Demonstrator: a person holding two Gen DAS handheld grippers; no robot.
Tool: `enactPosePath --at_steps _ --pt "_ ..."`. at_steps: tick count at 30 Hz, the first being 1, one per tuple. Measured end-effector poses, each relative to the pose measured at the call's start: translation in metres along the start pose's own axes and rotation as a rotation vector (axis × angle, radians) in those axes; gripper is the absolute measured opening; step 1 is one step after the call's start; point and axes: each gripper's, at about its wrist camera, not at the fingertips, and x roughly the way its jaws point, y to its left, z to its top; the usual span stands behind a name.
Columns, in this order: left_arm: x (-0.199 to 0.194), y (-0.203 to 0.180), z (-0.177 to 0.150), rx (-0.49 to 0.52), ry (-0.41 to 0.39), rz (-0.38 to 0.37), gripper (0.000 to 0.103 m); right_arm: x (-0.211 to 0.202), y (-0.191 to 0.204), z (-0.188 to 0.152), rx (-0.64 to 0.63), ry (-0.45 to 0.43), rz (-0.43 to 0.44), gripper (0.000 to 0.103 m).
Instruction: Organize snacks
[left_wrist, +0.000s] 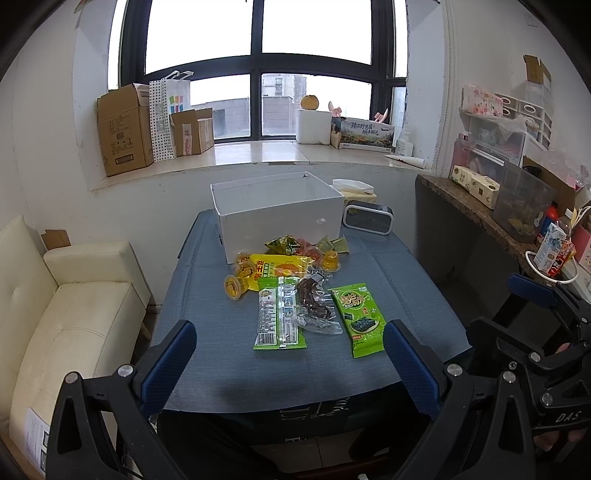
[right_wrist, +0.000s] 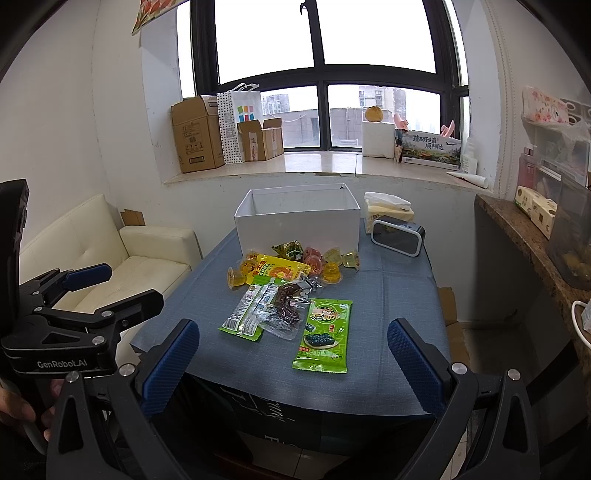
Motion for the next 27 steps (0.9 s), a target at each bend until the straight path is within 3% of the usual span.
enactPosePath --at_steps 27 --pt "0.0006 -0.0013 -0.0023 0.001 0.0 -0.005 0.103 0.0028 -0.0017 -0.0041 0.002 0.002 0.004 0.103"
